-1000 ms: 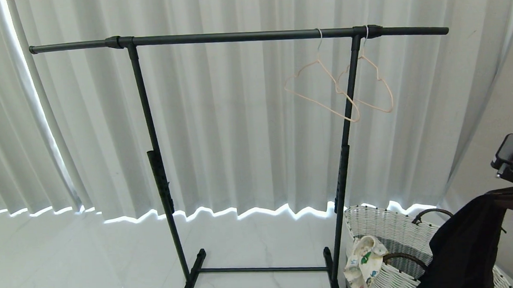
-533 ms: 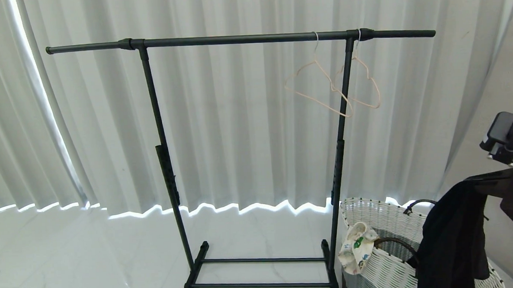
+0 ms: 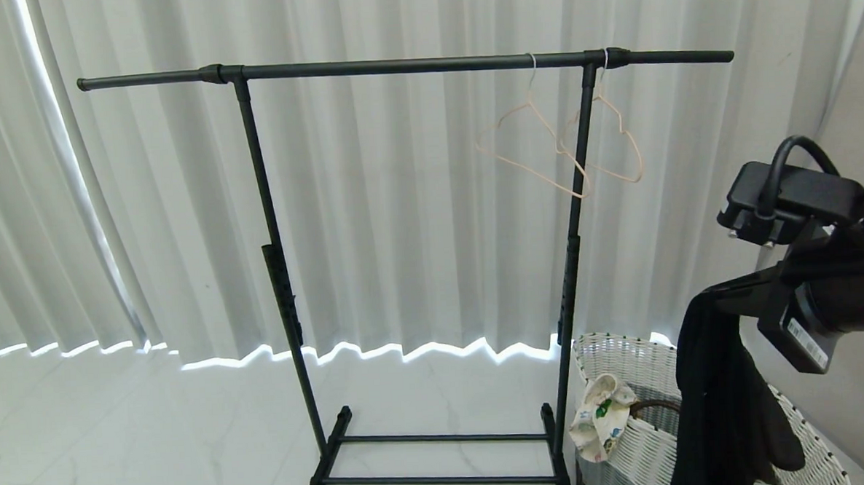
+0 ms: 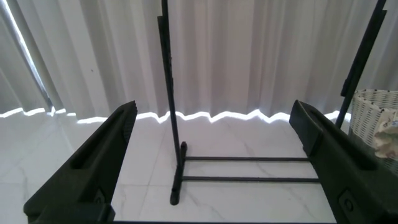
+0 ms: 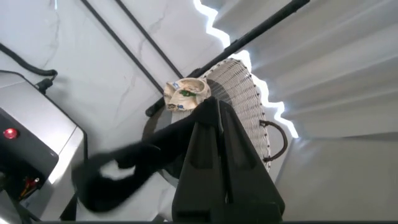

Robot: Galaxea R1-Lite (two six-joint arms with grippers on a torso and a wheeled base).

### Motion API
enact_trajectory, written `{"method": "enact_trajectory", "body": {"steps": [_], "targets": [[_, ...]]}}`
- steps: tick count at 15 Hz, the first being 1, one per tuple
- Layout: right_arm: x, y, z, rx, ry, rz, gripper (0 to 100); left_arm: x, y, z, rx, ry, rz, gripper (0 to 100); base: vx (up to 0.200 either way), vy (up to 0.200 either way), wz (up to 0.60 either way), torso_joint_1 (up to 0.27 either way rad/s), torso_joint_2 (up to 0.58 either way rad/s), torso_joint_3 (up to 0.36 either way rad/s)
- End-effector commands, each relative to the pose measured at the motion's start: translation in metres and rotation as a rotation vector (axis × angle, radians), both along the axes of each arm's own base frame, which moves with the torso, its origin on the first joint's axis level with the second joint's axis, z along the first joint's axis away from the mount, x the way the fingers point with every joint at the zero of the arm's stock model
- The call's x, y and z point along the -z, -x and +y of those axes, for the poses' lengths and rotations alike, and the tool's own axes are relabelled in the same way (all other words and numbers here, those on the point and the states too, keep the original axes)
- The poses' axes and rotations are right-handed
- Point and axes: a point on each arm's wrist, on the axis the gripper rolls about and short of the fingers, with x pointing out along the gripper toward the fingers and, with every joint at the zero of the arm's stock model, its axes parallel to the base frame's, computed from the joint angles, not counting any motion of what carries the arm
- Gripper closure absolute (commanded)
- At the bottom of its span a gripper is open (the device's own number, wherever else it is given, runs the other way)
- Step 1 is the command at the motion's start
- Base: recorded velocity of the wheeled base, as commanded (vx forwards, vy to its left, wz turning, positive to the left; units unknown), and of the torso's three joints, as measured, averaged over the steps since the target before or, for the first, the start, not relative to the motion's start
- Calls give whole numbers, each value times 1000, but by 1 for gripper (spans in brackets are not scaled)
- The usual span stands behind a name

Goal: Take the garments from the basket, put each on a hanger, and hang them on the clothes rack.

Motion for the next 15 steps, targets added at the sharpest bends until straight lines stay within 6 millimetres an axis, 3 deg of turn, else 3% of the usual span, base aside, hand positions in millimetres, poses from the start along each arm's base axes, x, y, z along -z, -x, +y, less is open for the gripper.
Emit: {"method": "enact_trajectory", "body": {"steps": [1,11,13,15], "targets": [[7,-7,7,-8,19,28,100,0,0,0,1,10,6,0,0,0,0,0,0,0],[8,-2,13,-41,25,29,100,-3,1,-1,30,-15,-18,0,0,0,0,0,0,0],[8,-2,13,-41,25,29,100,-64,-1,-2,158,96,-56,0,0,0,0,0,0,0],[9,-4,14,-41,29,34,100,-129,-29,-3,165,161,-23,0,0,0,0,0,0,0]]}}
